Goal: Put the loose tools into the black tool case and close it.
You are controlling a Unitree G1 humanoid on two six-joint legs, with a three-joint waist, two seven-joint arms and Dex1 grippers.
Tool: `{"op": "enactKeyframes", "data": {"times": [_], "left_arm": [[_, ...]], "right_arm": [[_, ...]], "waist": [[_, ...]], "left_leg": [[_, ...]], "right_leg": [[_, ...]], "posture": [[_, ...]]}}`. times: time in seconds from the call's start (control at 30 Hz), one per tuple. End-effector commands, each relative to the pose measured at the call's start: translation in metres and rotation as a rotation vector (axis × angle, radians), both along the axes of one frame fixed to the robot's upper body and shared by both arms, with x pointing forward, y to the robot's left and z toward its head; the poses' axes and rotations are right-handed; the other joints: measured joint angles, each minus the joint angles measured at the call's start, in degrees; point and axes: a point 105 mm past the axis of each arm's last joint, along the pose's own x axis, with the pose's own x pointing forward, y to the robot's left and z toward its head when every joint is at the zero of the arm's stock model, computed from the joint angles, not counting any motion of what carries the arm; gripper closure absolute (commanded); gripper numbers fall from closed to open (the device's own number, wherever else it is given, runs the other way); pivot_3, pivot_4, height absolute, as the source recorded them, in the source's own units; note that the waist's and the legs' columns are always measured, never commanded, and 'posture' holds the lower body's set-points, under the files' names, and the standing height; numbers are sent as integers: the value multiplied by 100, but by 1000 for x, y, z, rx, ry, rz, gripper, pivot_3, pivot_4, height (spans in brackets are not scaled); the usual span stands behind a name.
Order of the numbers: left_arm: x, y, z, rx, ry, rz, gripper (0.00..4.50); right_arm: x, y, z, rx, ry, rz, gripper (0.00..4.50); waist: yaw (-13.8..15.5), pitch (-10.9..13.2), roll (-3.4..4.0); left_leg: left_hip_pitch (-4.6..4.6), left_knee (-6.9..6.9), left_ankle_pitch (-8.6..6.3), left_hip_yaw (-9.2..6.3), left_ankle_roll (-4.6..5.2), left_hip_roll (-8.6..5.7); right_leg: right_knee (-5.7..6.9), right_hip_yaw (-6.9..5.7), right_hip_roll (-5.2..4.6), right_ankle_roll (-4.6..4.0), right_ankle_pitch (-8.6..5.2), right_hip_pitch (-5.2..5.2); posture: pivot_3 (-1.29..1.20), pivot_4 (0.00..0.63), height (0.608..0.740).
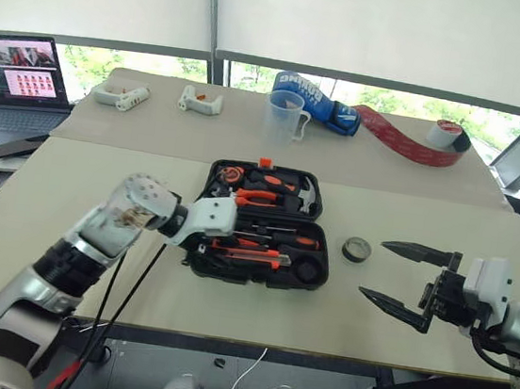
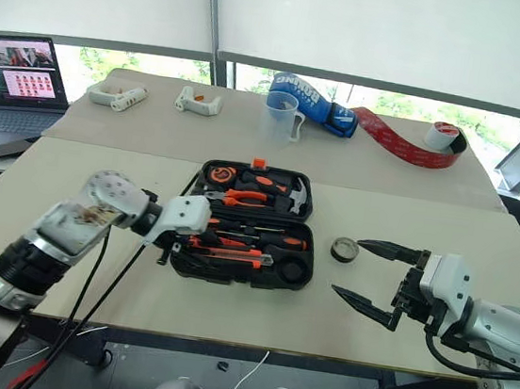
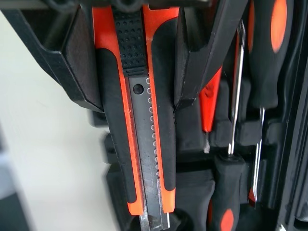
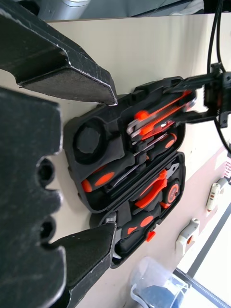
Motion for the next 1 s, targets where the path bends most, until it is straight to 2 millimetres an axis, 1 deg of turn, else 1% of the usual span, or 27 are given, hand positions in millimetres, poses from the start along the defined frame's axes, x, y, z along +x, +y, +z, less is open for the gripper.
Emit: {"op": "enactKeyframes", "data": {"times": [0.03, 0.17, 0.3, 0.37, 0.43, 0.5, 0.53, 0.6, 0.63, 0.7, 0.73, 0.83, 0.9, 0.93, 0.97, 1.0], "left_arm": [[5, 6, -1, 86, -49, -8, 2760], [9, 3, -1, 114, -44, -12, 2760], [12, 3, -6, 175, -57, -25, 2760], [9, -5, -6, 133, -19, -26, 2760], [9, -9, -3, 117, -25, -29, 2760], [12, -10, 1, 94, -39, -20, 1780], [13, -12, 4, 61, -41, -13, 1608], [13, -19, 15, -34, -31, -18, 831], [14, -22, 23, -90, -36, -26, 552], [12, -23, 37, -199, -21, -50, 552], [13, -20, 42, -238, -17, -39, 552], [19, -10, 45, -308, -24, -8, 552], [22, -7, 45, -353, -57, -2, 1082], [21, -4, 38, -338, -66, -8, 1301], [20, -3, 31, -321, -82, -15, 1615], [18, -2, 23, -307, -69, -21, 2043]], "right_arm": [[-6, 1, 14, 13, -51, -4, 0], [-7, 5, 13, 21, -45, -7, 0], [-6, 8, 14, 36, -44, -10, 0], [-6, 9, 14, 37, -40, -7, 0], [-5, 10, 14, 41, -39, -9, 0], [-5, 10, 14, 48, -37, -13, 0], [-5, 11, 14, 50, -34, -14, 0], [-6, 12, 12, 53, -27, -16, 0], [-6, 12, 11, 55, -23, -17, 0], [-7, 13, 11, 60, -20, -18, 0], [-7, 14, 11, 64, -20, -20, 0], [-6, 15, 11, 74, -19, -24, 0], [-6, 15, 11, 78, -17, -26, 0], [-6, 16, 10, 80, -15, -27, 0], [-5, 16, 9, 82, -15, -28, 0], [-5, 16, 9, 84, -14, -28, 0]], "waist": [[-11, 0, 0], [4, 0, 0], [26, 0, 0], [36, 0, 0], [57, -1, 1], [87, -1, 1], [95, -1, 1], [98, 0, 1], [97, 0, 1], [88, 0, 1], [80, 0, 1], [33, -1, 2], [29, -1, 2], [29, -1, 2], [29, -2, 3], [31, -2, 3]], "left_leg": [[0, 0, 0, -2, 0, 1], [0, 1, 0, -3, 0, -2], [0, 7, 0, -4, 0, -3], [1, 7, 0, -4, 0, -3], [4, 8, 1, -4, 1, -3], [2, 11, 1, -5, 2, -4], [2, 12, 1, -5, 2, -4], [-1, 13, 1, -7, 2, -5], [-4, 14, 1, -8, 2, -5], [-10, 16, 1, -18, 3, -5], [-12, 16, 1, -24, 3, -4], [-7, 16, 0, -42, 4, -2], [-2, 16, 0, -45, 4, -3], [2, 16, 0, -45, 4, -3], [3, 16, 0, -45, 4, -4], [5, 16, 1, -44, 4, -4]], "right_leg": [[2, 0, 0, 1, -1, -2], [2, -1, -2, 1, -1, 1], [2, -2, -5, 5, -2, 4], [4, -2, -4, 4, -2, 5], [6, -2, -5, 4, -2, 7], [7, -2, -6, 5, -2, 7], [7, -3, -6, 5, -2, 7], [7, -4, -8, 7, -3, 7], [6, -5, -8, 7, -3, 6], [5, -6, -9, 8, -3, 2], [5, -6, -8, 8, -3, 0], [9, -4, -4, 7, -3, 0], [14, -5, -4, 6, -3, 3], [14, -5, -5, 6, -3, 7], [14, -4, -6, 7, -3, 8], [14, -4, -7, 7, -3, 11]], "posture": [[0, 150, 740], [0, 150, 740], [0, 150, 740], [0, 150, 740], [0, 150, 740], [0, 150, 740], [0, 150, 740], [0, 150, 740], [0, 150, 740], [0, 150, 740], [0, 150, 740], [0, 150, 740], [0, 150, 740], [0, 150, 740], [0, 150, 740], [0, 150, 740]]}}
